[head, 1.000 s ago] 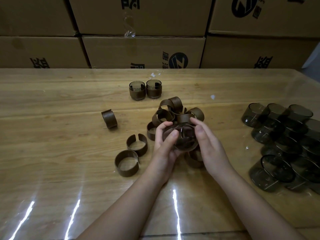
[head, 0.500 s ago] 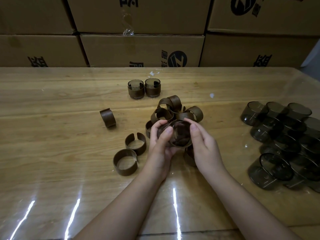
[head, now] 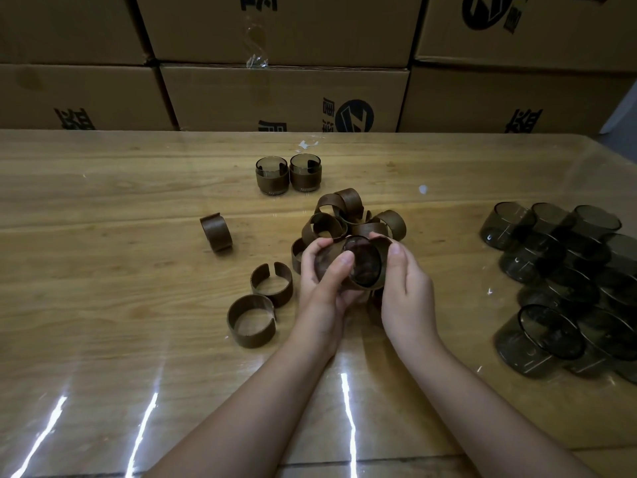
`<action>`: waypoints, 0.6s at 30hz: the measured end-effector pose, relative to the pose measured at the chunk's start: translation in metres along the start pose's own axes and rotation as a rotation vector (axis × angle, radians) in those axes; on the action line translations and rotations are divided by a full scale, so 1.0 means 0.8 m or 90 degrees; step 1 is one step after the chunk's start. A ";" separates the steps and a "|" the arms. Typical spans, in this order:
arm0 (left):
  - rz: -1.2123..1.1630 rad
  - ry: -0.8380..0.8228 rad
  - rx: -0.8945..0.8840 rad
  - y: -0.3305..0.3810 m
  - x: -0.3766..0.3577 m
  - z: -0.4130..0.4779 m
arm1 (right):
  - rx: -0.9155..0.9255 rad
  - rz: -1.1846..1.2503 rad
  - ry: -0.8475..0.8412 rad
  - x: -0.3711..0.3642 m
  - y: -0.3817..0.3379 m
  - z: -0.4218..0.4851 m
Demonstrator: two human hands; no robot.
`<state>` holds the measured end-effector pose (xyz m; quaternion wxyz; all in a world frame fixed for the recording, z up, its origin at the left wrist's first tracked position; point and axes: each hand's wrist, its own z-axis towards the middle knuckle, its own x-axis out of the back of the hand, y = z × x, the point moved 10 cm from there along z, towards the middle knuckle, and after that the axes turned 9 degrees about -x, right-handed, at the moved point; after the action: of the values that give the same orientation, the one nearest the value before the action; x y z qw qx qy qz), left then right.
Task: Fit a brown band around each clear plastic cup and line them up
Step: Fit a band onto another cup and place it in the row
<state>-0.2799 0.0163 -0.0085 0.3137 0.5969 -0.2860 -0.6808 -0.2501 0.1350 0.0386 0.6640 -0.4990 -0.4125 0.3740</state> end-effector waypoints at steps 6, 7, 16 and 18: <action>-0.008 0.014 0.003 0.001 0.001 -0.001 | -0.027 -0.046 0.015 0.000 0.000 0.004; -0.006 0.014 0.003 0.001 0.001 -0.001 | -0.032 -0.049 0.012 -0.001 0.000 0.005; -0.115 -0.028 0.081 -0.004 -0.012 -0.004 | -0.038 0.018 -0.099 -0.009 -0.011 0.012; -0.122 -0.045 0.093 -0.006 -0.013 -0.005 | -0.069 0.053 -0.137 -0.014 -0.009 0.011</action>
<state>-0.2755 0.0274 -0.0061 0.1931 0.6184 -0.2873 -0.7055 -0.2615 0.1267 0.0449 0.5720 -0.5080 -0.4795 0.4299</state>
